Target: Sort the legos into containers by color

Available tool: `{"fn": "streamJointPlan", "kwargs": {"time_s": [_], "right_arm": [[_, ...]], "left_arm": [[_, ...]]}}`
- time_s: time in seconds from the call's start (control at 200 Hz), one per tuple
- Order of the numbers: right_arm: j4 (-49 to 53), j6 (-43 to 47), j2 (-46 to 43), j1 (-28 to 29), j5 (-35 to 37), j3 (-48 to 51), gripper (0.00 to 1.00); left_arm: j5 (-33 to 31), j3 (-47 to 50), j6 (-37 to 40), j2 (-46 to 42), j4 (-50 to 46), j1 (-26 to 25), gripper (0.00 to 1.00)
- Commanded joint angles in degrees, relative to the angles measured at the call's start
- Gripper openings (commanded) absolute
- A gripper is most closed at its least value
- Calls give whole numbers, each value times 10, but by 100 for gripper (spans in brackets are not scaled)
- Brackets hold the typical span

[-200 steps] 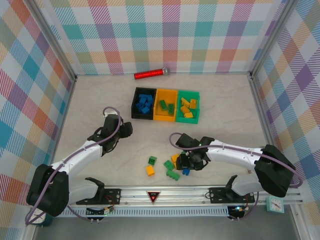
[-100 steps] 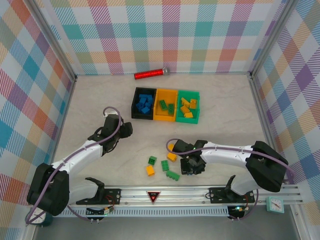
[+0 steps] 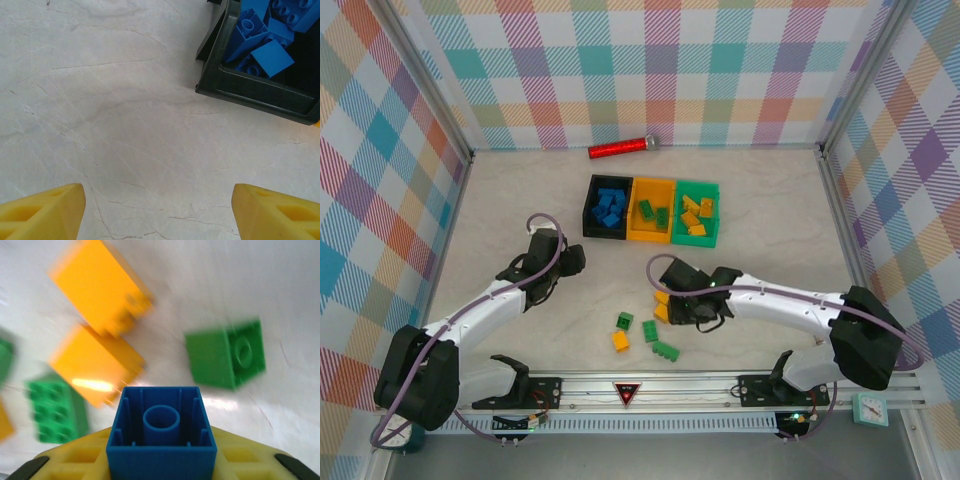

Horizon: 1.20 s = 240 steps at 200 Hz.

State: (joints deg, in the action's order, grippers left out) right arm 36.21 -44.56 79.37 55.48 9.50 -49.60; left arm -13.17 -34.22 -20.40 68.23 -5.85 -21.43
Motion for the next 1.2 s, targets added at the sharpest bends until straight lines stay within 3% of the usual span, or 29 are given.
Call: {"fn": "streamJointPlan", "kwargs": {"time_s": [0.0, 0.23, 0.6, 1.055, 1.195], "right_arm": [[-38, 69, 11, -20, 23, -46, 38], [-76, 155, 57, -62, 30, -151, 37], [-130, 193, 240, -136, -87, -370, 37], [-21, 220, 531, -164, -147, -770, 39], [26, 225, 607, -169, -154, -890, 51]], "left_arm": [[-11, -9, -11, -6, -2, 8, 77], [-21, -7, -10, -12, -4, 8, 77], [-21, -5, -10, -13, -2, 8, 77], [-37, -3, -8, -22, -9, 8, 77], [-31, -3, -9, -26, -9, 8, 77]]}}
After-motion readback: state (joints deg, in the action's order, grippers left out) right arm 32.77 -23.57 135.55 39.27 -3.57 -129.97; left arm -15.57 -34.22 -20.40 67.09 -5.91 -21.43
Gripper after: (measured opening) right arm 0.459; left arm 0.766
